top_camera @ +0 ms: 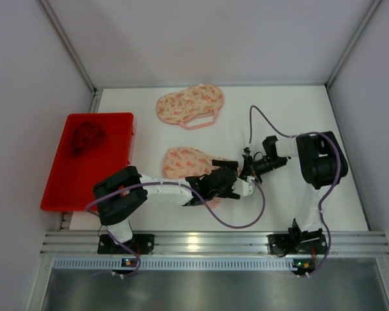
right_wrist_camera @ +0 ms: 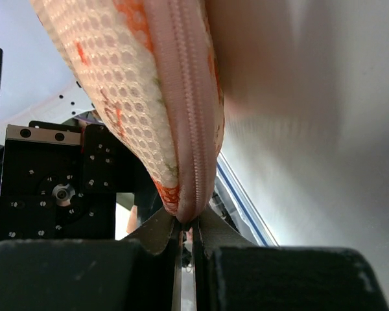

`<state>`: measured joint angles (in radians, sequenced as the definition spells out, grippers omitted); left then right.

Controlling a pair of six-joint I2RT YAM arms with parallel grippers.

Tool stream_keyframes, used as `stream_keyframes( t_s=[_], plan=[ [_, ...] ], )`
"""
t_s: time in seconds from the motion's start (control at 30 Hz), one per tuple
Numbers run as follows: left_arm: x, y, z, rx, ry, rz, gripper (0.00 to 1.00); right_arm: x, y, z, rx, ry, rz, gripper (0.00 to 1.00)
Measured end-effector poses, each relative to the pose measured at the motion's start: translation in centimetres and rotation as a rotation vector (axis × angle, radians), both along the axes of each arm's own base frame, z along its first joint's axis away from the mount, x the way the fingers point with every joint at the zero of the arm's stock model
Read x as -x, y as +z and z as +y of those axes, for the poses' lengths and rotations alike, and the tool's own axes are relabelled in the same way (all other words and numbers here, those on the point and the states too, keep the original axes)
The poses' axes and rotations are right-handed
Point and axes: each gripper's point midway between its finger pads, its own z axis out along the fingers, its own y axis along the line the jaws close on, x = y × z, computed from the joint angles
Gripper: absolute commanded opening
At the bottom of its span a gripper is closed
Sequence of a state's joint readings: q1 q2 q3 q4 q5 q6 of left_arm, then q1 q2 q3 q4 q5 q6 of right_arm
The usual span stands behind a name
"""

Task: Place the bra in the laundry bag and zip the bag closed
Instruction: Adjust the bra in the laundry bag, then zip the zipper on the laundry bag.

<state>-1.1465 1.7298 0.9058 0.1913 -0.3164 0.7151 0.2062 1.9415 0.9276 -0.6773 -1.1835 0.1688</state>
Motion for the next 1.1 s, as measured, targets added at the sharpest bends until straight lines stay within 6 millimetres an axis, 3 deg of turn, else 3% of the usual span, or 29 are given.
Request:
stream_keyframes(
  t_s=[0.13, 0.27, 0.57, 0.67, 0.7, 0.87, 1.1],
  plan=[
    [-0.7, 0.2, 0.1, 0.003, 0.015, -0.056, 0.98, -0.2, 0.1, 0.1, -0.005, 0.010, -0.023, 0.00],
    [-0.1, 0.3, 0.4, 0.003, -0.006, -0.051, 0.98, -0.2, 0.1, 0.2, -0.007, 0.022, -0.022, 0.00],
    [6.9, 4.1, 1.5, 0.056, -0.216, 0.192, 0.95, 0.3, 0.6, 0.8, -0.035, 0.037, 0.029, 0.00],
    [8.9, 4.2, 2.4, 0.042, -0.273, 0.265, 0.91, 0.1, 0.7, 0.9, -0.038, 0.036, 0.029, 0.00],
    [9.4, 4.2, 2.7, 0.036, -0.292, 0.279, 0.90, 0.2, 0.7, 0.9, -0.038, 0.037, 0.030, 0.00],
    [11.0, 4.9, 3.2, 0.013, -0.396, 0.289, 0.60, 0.2, 0.7, 0.9, -0.039, 0.036, 0.031, 0.00],
    [10.9, 5.4, 0.8, -0.076, -0.595, 0.132, 0.55, 0.2, 0.7, 1.0, -0.056, 0.031, 0.055, 0.00]
  ],
)
